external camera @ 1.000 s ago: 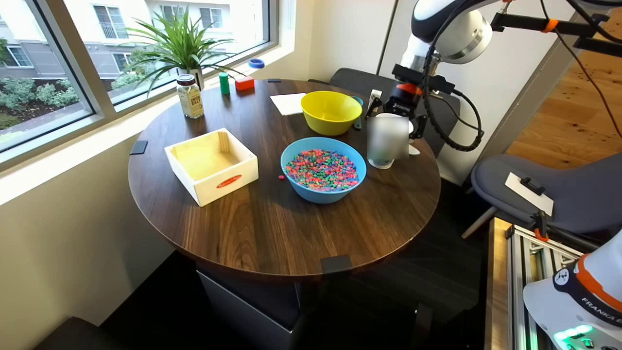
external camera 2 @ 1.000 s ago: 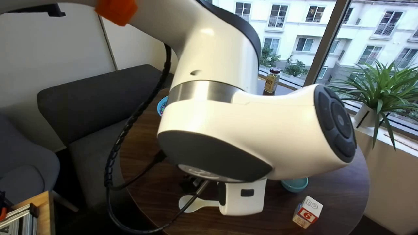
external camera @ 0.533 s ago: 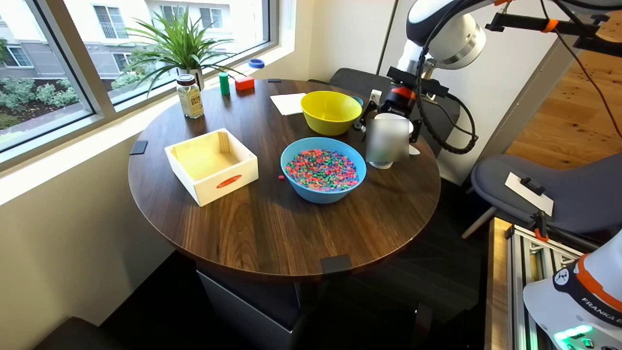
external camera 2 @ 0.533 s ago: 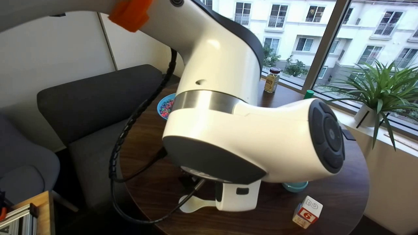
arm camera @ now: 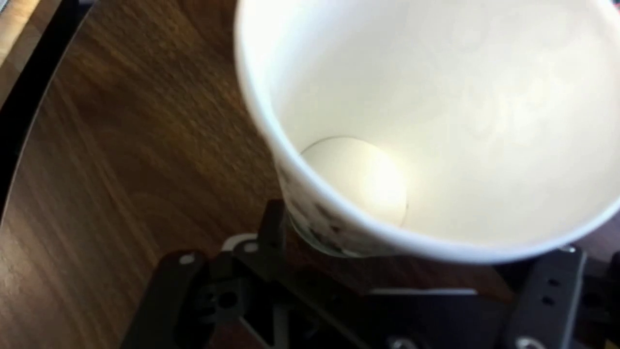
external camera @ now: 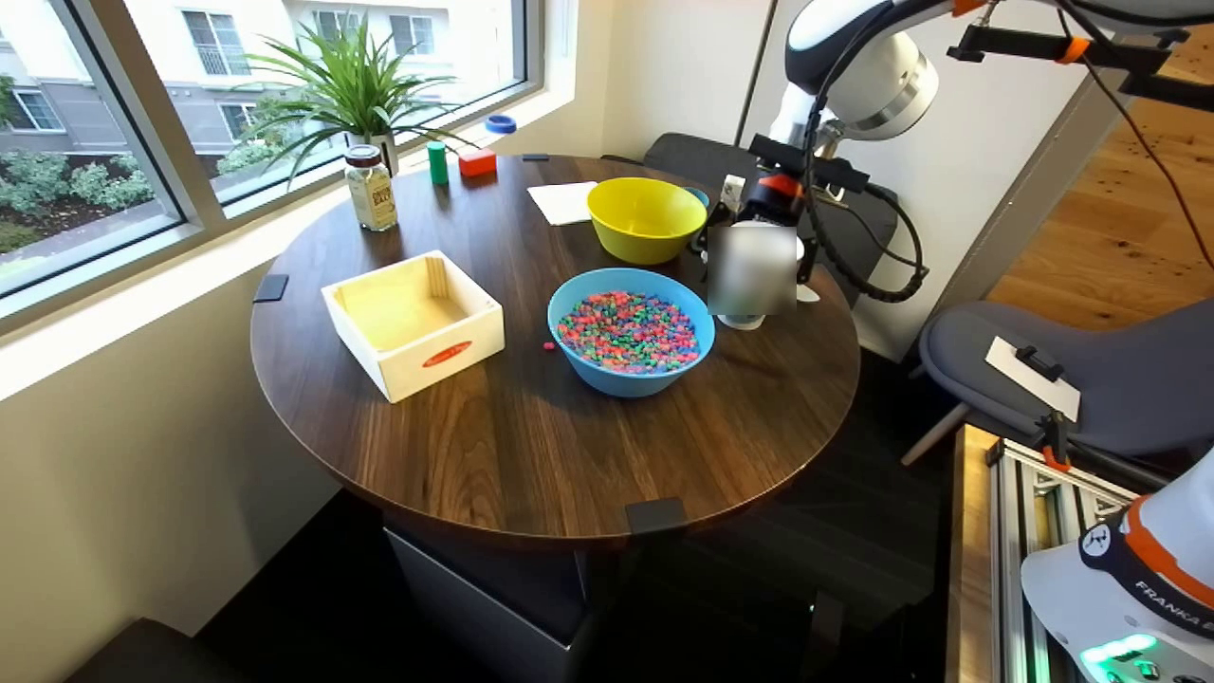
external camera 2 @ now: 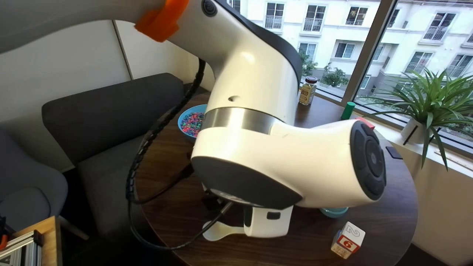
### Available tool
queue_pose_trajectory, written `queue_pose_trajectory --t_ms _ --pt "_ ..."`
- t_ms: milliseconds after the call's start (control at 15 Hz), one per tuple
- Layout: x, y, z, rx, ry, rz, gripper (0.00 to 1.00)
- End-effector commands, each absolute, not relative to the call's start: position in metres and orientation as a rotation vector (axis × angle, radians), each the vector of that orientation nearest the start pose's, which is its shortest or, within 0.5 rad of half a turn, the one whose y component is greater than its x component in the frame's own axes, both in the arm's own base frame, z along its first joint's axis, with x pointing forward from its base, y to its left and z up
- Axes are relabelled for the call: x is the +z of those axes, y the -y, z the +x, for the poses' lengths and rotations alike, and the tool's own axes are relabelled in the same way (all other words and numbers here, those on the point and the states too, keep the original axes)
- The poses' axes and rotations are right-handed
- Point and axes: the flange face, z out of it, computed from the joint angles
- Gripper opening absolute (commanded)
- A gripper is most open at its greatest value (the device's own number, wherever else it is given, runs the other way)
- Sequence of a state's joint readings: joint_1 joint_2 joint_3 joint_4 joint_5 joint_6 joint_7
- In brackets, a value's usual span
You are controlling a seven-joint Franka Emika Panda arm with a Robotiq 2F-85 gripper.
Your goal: Use the coffee cup to transfer cereal from the blue bowl to the yellow bowl.
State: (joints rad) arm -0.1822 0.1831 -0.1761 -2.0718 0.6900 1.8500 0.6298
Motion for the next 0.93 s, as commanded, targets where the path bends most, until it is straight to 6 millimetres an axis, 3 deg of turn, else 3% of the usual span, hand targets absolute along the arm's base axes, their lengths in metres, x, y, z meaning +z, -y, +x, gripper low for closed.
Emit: queue_pose_trajectory --t_ms 0,533,600,667,867 --pt "0.3275 0.1383 0.5263 0.650 -1.559 -1.977 1.00" --pt "0.3208 0.1390 0.5258 0.668 -1.561 -1.971 1.00" --pt "0.3202 0.1391 0.5258 0.670 -1.560 -1.970 0.96" --pt "0.3200 0.1393 0.5259 0.671 -1.559 -1.968 0.75" --pt "0.3208 0.1394 0.5252 0.677 -1.557 -1.970 0.63"
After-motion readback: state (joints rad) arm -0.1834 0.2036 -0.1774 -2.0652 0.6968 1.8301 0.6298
